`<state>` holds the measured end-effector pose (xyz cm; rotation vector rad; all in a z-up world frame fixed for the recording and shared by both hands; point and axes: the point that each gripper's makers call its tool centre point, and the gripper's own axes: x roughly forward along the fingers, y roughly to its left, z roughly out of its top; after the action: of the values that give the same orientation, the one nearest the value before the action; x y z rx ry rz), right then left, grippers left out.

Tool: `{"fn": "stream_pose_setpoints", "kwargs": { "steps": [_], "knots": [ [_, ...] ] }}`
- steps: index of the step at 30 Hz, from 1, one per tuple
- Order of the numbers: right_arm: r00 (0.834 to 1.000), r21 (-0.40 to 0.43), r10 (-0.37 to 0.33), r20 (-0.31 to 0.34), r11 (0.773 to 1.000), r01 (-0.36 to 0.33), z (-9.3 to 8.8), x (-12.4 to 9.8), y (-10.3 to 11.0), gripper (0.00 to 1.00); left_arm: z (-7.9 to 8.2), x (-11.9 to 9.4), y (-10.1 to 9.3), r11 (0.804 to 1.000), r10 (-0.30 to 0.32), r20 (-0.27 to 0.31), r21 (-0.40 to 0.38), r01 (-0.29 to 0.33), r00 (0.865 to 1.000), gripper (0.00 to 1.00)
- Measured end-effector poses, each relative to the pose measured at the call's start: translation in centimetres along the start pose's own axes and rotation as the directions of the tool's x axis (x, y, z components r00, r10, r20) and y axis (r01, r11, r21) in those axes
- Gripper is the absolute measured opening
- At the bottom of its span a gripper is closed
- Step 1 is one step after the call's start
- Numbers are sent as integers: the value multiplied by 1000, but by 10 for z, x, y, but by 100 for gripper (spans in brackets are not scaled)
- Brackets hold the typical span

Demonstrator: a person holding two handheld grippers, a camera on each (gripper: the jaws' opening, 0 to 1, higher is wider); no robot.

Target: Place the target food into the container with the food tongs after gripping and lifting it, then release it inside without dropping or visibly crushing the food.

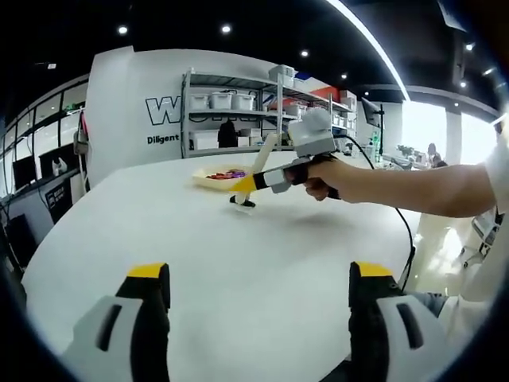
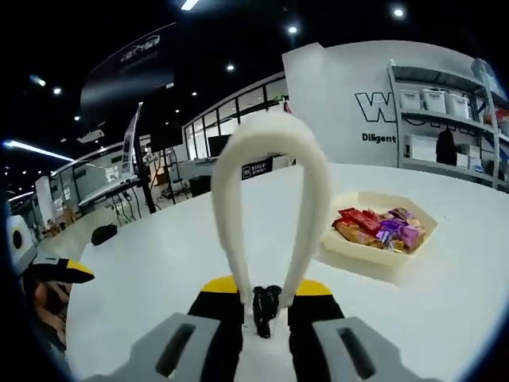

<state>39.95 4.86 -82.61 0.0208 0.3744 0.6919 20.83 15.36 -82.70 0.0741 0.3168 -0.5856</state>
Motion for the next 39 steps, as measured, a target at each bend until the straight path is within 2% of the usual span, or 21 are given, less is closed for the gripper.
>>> {"fn": "stream_pose_setpoints", "kwargs": {
  "steps": [7,16,23,27,34,39],
  "knots": [
    [998,25,-52,33,998,51,19,-29,-32,14,3,10,-7,1000,-23,-10,4,23,1000,92],
    [994,45,-87,68,995,84,42,-46,-52,13,9,21,-18,999,-52,-7,13,52,999,92],
    [993,70,-90,79,994,85,50,-41,-61,14,13,25,-20,998,-62,-7,19,62,998,92],
    [992,79,-101,72,992,95,50,-30,-69,14,17,26,-17,998,-61,0,17,61,998,92],
    [993,102,-113,29,989,110,31,-6,-86,14,14,30,-10,999,-53,-11,7,53,999,92],
    [993,110,-112,22,988,109,25,-3,-88,14,10,32,-4,999,-46,-23,3,46,999,91]
  ]
}}
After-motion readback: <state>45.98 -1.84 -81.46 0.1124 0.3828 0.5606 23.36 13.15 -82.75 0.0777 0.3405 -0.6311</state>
